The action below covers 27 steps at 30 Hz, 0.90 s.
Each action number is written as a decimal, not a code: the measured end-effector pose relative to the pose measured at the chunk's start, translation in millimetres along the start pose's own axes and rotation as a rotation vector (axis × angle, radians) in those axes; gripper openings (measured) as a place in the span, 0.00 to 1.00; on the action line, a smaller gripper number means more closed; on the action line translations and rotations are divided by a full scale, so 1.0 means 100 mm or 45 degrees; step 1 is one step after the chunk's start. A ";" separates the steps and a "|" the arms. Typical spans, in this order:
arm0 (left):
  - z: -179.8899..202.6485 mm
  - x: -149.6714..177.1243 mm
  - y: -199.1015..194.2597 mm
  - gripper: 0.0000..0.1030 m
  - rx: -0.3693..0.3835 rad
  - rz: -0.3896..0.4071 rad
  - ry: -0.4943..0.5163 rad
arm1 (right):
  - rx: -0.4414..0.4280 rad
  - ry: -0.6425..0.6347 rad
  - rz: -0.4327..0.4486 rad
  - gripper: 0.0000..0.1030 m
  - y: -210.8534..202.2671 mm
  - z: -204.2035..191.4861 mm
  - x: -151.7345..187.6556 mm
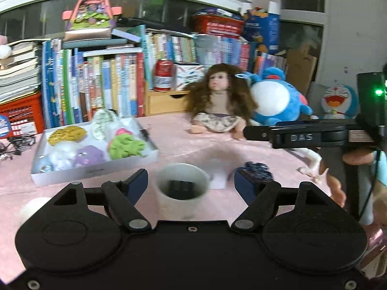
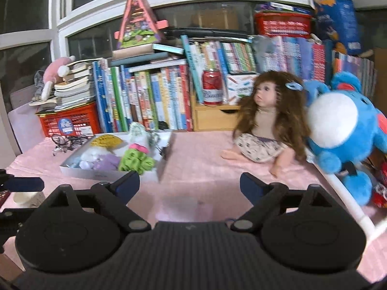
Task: Organize soft objects
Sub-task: 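Withdraw right gripper toward floral pouch while left gripper moves to lavender cloth, then close left gripper on lavender cloth while right gripper approaches blue floral pouch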
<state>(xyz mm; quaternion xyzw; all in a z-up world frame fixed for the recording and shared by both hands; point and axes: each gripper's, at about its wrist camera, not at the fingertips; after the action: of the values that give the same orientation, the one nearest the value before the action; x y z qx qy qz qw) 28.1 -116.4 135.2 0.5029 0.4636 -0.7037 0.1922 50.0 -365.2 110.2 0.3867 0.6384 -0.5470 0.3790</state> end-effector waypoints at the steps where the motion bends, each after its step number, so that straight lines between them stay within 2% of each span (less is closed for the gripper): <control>1: 0.07 0.04 0.01 0.72 0.013 0.005 0.009 | 0.008 0.002 -0.001 0.92 -0.01 0.06 0.05; 3: 0.21 0.11 0.02 0.71 0.037 0.018 0.029 | 0.024 0.006 -0.005 0.92 -0.03 0.15 0.13; 8: 0.51 0.26 0.13 0.55 0.069 0.021 0.048 | 0.053 0.030 -0.034 0.92 -0.03 0.42 0.32; 14: 0.83 0.43 0.39 0.51 0.023 0.038 0.045 | 0.073 0.053 -0.076 0.89 -0.01 0.65 0.51; 20: 0.89 0.54 0.84 0.49 -0.157 0.086 -0.175 | 0.072 0.096 -0.131 0.78 0.03 0.84 0.62; 23: 0.86 0.55 1.10 0.48 -0.253 0.089 -0.305 | 0.067 0.105 -0.135 0.77 0.03 0.92 0.66; 27: 0.86 0.53 1.39 0.49 -0.310 0.088 -0.445 | 0.065 0.049 -0.132 0.77 0.03 0.96 0.74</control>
<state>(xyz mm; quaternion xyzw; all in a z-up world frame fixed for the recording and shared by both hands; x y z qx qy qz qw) 63.0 -248.3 30.0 0.3620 0.4874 -0.7120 0.3528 27.8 -453.8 30.6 0.3729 0.6506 -0.5745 0.3279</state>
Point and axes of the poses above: each gripper's, at about its wrist camera, not at the fingertips, and y roughly the way its jaws point, z to its right, x to its underside, and after that the axes turned 1 degree about y, right-handed
